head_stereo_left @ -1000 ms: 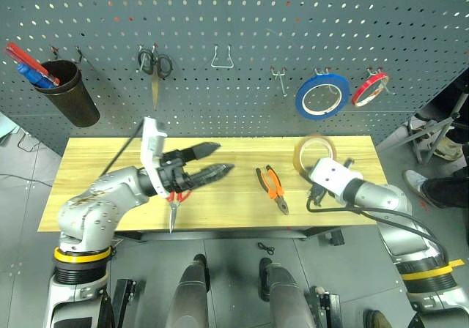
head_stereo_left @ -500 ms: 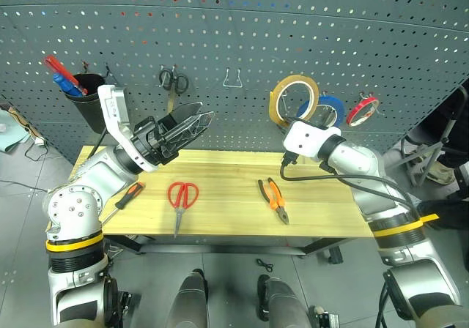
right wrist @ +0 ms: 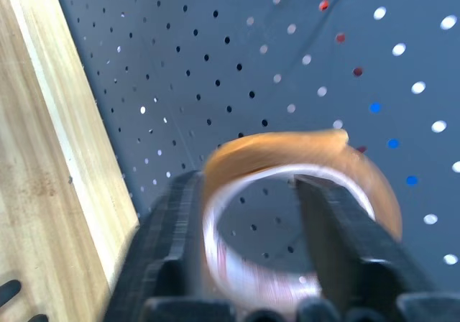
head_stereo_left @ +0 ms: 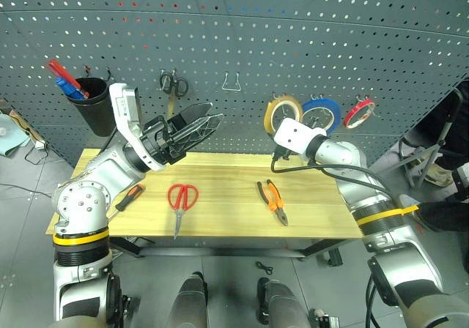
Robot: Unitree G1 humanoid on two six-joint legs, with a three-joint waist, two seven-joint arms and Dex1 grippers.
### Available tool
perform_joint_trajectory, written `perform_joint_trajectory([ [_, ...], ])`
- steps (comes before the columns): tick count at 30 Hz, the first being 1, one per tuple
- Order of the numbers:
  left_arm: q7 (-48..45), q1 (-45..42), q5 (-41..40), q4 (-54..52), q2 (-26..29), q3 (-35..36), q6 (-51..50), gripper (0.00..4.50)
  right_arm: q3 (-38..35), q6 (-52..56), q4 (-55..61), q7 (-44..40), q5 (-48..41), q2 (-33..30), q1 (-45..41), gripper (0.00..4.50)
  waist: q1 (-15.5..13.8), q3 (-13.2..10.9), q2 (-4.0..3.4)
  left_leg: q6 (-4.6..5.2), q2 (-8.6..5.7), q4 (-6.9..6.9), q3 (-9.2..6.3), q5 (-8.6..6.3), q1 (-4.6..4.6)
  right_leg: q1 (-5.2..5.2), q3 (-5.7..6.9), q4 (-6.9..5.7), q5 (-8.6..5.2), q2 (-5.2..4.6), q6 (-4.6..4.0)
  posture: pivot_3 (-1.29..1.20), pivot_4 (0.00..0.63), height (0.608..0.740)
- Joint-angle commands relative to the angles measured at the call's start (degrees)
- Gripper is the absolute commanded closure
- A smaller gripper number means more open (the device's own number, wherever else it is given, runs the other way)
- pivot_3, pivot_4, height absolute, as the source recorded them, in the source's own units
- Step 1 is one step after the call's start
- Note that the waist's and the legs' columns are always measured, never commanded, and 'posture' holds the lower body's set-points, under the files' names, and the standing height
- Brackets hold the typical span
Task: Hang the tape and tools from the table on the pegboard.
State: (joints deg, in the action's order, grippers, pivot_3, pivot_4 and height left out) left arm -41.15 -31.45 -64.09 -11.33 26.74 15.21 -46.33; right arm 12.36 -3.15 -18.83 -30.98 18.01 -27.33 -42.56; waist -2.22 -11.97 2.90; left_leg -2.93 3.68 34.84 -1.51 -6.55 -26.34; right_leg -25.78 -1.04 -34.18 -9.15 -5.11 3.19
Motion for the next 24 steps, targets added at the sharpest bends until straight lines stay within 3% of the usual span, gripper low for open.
perform_joint_trajectory([
  [1, -0.7, -0.4, -0.6, -0.9, 1.0, 0.5, 0.1, 0.00, -2.5, 2.4, 6.5, -1.4, -2.0, -1.9, 3.9, 0.77, -0.2, 0.0, 0.00, 0.00, 0.00, 0.00, -0.01, 0.00, 0.00, 0.03, 0.00, 0.00, 0.00, 0.00, 0.00, 0.12, 0.162, 0.737],
  [3, -1.7, 1.1, 0.3, -1.4, 2.5, -0.2, -0.7, 0.00, -3.3, 4.8, 12.5, -3.3, -3.1, -3.5, 9.4, 0.09, -0.2, 0.0, 0.00, 0.01, 0.00, 0.00, -0.01, -0.01, 0.00, 0.04, 0.00, 0.01, -0.01, 0.00, 0.00, 0.12, 0.186, 0.737],
  [7, -7.1, 6.5, 4.7, -3.4, 8.3, -4.0, -1.2, 0.00, -4.6, 13.8, 24.2, -8.8, -6.6, -6.2, 20.7, 0.03, -0.1, -0.2, -0.22, 0.06, 0.02, -0.05, 0.01, -0.05, 0.11, 0.06, -0.02, -0.07, -0.33, -0.01, -0.36, 0.10, 0.241, 0.737],
  [10, -12.5, 10.8, 9.1, -3.3, 13.2, -7.1, -0.1, 0.00, -5.4, 28.5, 27.9, -12.2, -11.6, -4.9, 23.4, 0.03, 0.4, -0.8, -0.36, 0.07, 0.12, 0.03, 0.11, -0.06, 0.19, -0.06, -0.06, -0.33, -0.43, -0.01, -0.51, 0.09, 0.283, 0.737],
  [12, -16.7, 14.7, 12.5, -1.9, 17.2, -8.7, 0.9, 0.00, -5.9, 41.6, 26.3, -11.8, -15.1, -1.0, 20.8, 0.03, 1.1, -1.6, -0.41, 0.06, 0.21, 0.15, 0.20, -0.06, 0.36, -0.20, -0.13, -0.84, -0.53, -0.02, -0.68, 0.09, 0.324, 0.737],
  [15, -20.0, 18.8, 14.5, 0.0, 20.2, -8.7, 1.3, 0.00, -4.9, 50.8, 21.6, -11.1, -16.6, 2.1, 15.6, 0.03, 1.6, -3.5, -0.60, 0.00, 0.32, 0.03, 0.19, -0.11, 0.71, -0.37, -0.17, -1.22, -0.73, 0.03, -1.03, 0.10, 0.373, 0.737],
  [20, -21.5, 22.4, 15.1, -1.0, 22.0, -7.3, 0.4, 0.00, -3.6, 53.8, 9.5, -9.3, -17.4, 5.2, 7.2, 0.03, 1.1, -6.9, -0.79, -0.11, 0.30, 0.00, 0.13, -0.17, 0.39, -0.72, -0.16, -1.54, -0.84, 0.03, -1.21, 0.13, 0.426, 0.737],
  [24, -19.2, 24.6, 12.6, -4.5, 22.0, -4.4, -2.3, 0.00, -3.6, 49.2, -5.5, -6.2, -16.3, 6.8, 1.5, 0.03, 0.5, -8.6, -0.81, 0.31, 0.26, 0.07, 0.17, 0.11, -0.09, -0.99, -0.20, -1.64, -0.95, 0.01, -1.13, 0.17, 0.451, 0.737],
])
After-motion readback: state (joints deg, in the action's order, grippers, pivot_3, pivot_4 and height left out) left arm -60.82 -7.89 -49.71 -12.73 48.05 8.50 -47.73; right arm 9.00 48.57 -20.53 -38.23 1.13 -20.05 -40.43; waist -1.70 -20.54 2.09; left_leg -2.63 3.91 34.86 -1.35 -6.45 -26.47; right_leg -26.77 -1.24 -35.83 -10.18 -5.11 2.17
